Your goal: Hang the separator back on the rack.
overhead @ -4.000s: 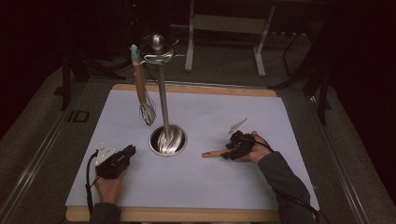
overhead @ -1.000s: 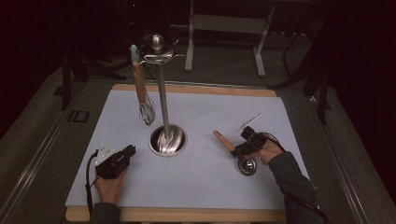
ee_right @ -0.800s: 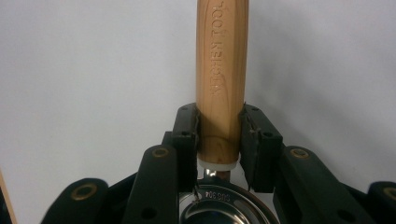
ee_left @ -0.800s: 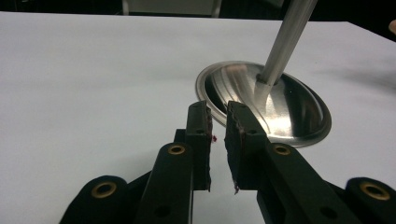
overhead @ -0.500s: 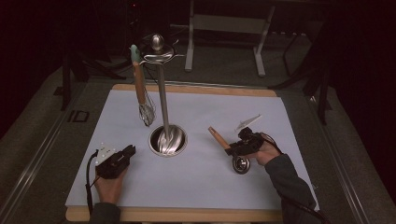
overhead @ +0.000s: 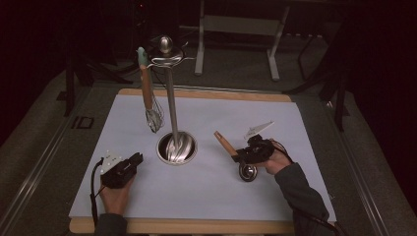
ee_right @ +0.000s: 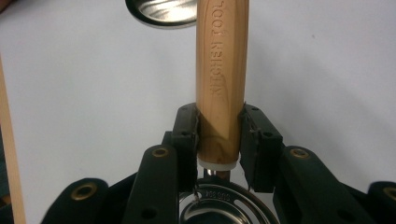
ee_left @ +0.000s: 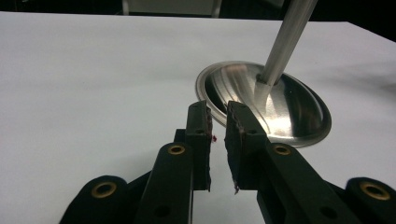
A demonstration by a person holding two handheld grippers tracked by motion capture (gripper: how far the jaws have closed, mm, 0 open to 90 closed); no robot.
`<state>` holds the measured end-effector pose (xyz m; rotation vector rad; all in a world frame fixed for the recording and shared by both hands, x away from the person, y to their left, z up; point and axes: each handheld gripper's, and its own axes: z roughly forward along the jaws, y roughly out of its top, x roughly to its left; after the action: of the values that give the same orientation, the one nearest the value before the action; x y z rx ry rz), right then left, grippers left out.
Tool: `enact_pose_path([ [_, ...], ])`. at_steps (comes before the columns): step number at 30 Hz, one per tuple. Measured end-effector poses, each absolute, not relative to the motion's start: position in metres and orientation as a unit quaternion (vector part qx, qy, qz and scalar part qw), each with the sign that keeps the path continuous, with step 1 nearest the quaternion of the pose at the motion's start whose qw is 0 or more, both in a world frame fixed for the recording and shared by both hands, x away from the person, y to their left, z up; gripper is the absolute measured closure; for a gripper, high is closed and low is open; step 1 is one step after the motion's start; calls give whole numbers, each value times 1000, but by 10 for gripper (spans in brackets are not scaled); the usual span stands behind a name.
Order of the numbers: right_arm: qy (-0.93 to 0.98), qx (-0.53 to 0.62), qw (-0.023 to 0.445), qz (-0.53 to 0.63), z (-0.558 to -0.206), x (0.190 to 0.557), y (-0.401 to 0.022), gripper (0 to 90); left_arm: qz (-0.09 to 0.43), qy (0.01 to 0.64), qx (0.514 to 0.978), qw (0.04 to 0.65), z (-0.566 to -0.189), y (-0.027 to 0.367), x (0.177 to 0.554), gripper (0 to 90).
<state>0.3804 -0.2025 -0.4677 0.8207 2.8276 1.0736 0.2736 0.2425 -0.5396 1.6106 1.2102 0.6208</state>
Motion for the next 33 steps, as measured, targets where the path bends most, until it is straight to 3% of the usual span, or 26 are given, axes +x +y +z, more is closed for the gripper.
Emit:
enact_pose_path([
  [33,864,213,65,452,-415,360,-164,696,260,498,667,489,-539,242,274,791],
])
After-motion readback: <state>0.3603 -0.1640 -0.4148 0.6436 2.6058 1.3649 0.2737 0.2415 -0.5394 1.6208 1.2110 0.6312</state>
